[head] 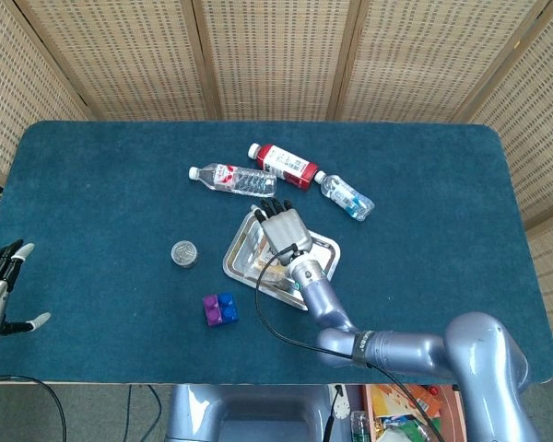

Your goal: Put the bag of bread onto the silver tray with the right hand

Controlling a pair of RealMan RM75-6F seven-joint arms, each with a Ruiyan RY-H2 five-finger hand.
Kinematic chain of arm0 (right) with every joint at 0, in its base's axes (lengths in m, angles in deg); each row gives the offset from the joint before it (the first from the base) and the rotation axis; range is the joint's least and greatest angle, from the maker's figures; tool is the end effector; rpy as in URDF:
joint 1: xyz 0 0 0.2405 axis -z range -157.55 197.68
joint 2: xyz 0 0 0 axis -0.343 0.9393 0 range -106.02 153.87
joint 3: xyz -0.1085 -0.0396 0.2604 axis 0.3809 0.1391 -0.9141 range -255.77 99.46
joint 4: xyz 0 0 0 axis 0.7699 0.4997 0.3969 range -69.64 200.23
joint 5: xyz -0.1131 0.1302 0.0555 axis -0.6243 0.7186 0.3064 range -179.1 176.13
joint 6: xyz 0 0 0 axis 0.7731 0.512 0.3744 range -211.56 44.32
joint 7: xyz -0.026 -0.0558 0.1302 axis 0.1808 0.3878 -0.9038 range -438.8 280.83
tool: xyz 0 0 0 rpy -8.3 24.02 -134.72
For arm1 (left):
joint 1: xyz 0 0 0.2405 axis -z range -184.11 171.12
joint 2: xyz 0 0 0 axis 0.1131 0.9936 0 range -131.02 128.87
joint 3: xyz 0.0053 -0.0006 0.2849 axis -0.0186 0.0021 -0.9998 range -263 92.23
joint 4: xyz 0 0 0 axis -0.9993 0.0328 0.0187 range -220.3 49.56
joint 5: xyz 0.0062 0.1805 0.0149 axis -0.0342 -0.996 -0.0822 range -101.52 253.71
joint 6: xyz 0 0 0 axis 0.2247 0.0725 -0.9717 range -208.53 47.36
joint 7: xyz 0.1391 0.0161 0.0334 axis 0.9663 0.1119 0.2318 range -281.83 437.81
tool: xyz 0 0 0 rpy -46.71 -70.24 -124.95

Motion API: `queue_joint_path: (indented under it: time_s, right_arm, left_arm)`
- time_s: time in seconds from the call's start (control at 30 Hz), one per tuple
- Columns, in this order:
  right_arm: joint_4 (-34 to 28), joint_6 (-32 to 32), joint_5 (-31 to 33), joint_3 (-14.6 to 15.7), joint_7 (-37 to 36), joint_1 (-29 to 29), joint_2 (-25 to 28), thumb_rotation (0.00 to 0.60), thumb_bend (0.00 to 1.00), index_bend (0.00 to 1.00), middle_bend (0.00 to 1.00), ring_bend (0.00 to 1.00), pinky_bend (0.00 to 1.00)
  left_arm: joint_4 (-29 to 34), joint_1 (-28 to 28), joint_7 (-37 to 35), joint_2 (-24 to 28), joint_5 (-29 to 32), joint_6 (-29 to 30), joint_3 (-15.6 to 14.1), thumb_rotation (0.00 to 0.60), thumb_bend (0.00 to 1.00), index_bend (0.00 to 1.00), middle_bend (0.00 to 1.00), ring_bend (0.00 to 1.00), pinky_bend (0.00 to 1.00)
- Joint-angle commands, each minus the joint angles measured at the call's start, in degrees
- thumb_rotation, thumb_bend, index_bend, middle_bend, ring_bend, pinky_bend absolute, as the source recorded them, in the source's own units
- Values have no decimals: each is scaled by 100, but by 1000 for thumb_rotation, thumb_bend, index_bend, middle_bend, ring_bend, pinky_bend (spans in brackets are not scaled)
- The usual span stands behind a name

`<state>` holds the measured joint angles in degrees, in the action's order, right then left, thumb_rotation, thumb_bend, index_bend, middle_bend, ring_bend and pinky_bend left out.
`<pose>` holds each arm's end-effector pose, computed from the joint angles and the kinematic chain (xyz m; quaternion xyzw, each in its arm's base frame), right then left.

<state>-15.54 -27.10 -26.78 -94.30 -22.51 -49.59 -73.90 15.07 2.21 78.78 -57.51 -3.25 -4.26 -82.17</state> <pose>-0.0304 -0.4155 -0.0328 0.7944 -0.2801 0.2657 0.4689 -0.3148 0.1993 0.2170 -0.6025 -0.4335 -0.3469 0.5734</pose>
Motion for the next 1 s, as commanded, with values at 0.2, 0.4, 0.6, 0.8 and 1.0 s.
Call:
queue_joint_path:
  time_s: [0.2,0.4,0.6,0.8,1.0]
  right_arm:
    - [-1808,789,-1583,245,-1004,939,1545,600,0,0,0,0,89]
    - [-1695,1519,-3873,1042,-2876,2263,2554,600,0,0,0,0,0]
    - [-961,2882,-5458,1756,-4495,3515,2839,600,0,0,0,0,0]
    - [-442,4117,-6029,2267,-5072,4819,2725,600,0,0,0,0,0]
    - [-338,4441,-6146,2383,-5093,5433,2648,600,0,0,0,0,0]
  left_arm:
    - [21,-2,36,-16,-73,24,-41,600,0,0,0,0,0]
    - [4,-74,131,-83,-210,227,-75,600,0,0,0,0,0]
    - [-11,-165,157,-142,-395,461,-117,600,0,0,0,0,0]
    - [-51,-270,324,-251,-682,721,-208,600,0,0,0,0,0]
    - [-80,-289,430,-330,-835,778,-262,600,0,0,0,0,0]
